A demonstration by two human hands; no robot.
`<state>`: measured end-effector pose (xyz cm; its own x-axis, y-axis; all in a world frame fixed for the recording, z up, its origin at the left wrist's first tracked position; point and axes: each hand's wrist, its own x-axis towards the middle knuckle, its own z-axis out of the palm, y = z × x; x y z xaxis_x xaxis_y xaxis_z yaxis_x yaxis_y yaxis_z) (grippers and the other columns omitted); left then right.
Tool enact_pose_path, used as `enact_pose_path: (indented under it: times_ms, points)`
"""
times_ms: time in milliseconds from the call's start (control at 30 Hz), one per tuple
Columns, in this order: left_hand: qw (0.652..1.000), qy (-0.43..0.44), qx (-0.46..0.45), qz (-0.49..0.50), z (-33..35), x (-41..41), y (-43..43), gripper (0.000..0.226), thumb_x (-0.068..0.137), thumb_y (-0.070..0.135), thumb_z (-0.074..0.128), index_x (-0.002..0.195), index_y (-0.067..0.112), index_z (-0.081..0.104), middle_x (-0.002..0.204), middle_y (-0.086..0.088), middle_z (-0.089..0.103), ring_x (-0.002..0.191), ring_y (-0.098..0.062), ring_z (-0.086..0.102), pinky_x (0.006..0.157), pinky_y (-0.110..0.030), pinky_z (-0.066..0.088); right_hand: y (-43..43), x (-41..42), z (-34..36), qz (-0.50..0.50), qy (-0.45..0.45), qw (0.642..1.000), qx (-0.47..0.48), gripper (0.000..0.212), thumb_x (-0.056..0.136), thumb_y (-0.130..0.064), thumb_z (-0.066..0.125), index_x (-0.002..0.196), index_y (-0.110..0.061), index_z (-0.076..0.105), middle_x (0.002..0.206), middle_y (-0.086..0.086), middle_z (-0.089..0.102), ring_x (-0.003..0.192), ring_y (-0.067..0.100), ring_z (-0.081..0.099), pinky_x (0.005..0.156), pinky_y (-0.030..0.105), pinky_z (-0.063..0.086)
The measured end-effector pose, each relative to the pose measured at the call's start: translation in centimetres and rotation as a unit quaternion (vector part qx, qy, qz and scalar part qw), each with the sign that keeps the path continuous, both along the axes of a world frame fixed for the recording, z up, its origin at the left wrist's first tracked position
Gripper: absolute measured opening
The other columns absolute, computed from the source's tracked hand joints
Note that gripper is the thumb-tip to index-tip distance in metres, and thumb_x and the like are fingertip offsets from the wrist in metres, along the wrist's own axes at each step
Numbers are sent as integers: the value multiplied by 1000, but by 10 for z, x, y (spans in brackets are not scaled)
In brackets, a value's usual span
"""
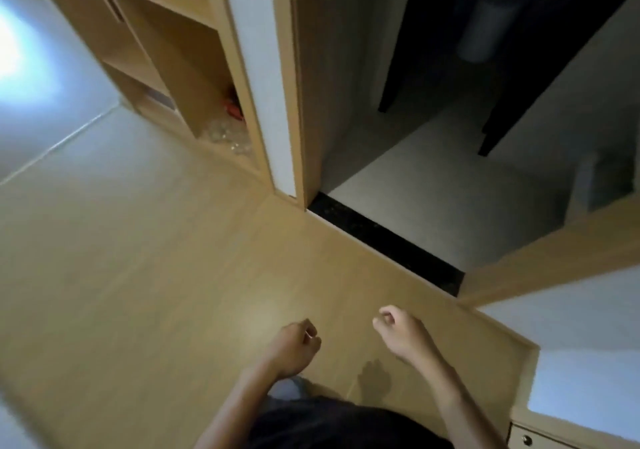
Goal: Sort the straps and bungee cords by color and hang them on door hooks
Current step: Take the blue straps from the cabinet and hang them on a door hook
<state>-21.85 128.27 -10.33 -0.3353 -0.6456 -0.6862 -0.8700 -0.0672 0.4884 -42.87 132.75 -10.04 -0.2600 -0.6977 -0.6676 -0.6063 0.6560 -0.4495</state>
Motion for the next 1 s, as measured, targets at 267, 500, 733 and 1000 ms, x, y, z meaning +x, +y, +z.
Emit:
enact_pose_path:
  times_ms: [267,500,733,1000]
  points:
    - [985,-2,13,174,-8,151,-72,28,95,28,45,115,11,55,117,-7,63,105,-23,57,83,-25,42,-134,145,8,161,7,987,-1,41,94,-38,47,131,-18,51,132,1,56,119,18,53,95,27,41]
    - [966,36,19,256,-11,201,-157,15,93,29,47,98,17,54,105,-5,64,92,-21,57,83,-31,45,-210,197,-1,202,11,979,24,35,92,-34,50,124,-19,56,126,0,58,113,17,55,96,27,43]
    - [957,37,24,286,-16,230,-273,12,91,30,46,92,19,53,101,-3,64,91,-21,59,81,-32,47,-323,223,-18,207,-10,977,46,34,90,-33,53,120,-18,58,120,0,62,107,16,57,93,29,46]
    - [939,25,15,341,-2,276,-383,13,93,24,47,97,14,55,88,0,61,81,-18,55,74,-26,43,-501,282,-4,281,-12,959,12,36,93,-32,48,125,-16,55,125,2,61,109,18,56,88,26,44]
